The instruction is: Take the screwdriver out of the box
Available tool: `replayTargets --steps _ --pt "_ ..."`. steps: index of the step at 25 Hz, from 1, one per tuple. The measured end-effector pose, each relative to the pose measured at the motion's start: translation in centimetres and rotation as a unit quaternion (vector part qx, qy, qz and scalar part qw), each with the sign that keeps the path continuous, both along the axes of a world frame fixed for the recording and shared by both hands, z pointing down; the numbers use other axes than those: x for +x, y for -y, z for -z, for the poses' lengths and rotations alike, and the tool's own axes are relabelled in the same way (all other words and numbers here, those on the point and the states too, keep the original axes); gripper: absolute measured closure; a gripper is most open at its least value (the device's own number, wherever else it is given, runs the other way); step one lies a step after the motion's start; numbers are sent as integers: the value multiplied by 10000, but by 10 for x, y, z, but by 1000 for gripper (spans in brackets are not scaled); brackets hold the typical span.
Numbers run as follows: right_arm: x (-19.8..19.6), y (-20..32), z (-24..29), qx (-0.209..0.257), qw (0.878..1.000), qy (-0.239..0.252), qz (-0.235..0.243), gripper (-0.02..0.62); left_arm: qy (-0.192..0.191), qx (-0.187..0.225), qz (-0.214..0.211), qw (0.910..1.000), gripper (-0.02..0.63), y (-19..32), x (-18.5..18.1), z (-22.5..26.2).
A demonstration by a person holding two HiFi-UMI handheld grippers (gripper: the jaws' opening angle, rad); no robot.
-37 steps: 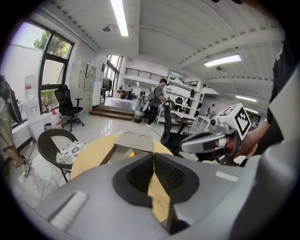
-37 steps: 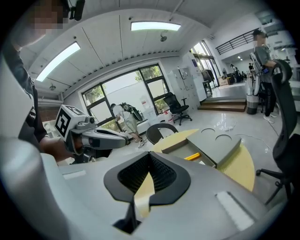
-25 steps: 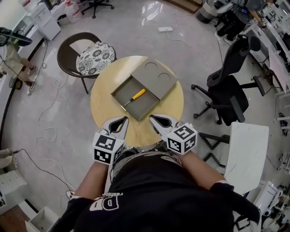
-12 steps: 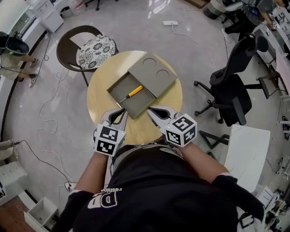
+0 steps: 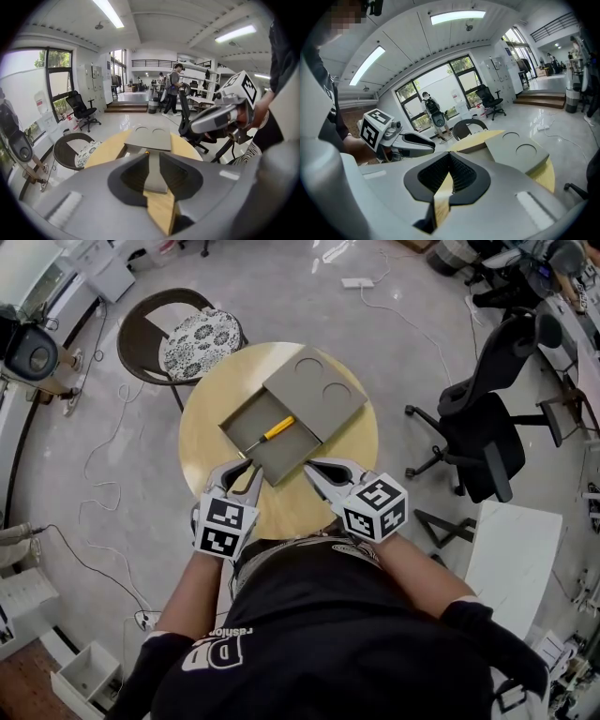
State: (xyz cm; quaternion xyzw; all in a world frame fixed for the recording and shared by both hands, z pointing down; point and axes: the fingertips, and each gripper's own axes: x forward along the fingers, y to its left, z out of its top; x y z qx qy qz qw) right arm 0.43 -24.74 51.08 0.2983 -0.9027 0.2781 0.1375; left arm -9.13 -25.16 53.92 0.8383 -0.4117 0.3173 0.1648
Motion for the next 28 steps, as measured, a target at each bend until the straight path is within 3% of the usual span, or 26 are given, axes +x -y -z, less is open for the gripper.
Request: replayTargets --steps 9,17,28 --pt "6 2 -1 23 9999 85 -91 595 702 49 -381 9968 476 15 7 -25" --pt "20 3 -5 -32 9995 165 -268 595 1050 -266 -565 9925 476 36 21 -73" --pt "40 6 -15 -209 9981 172 -557 595 1808 -540 -999 9769 474 68 24 -136"
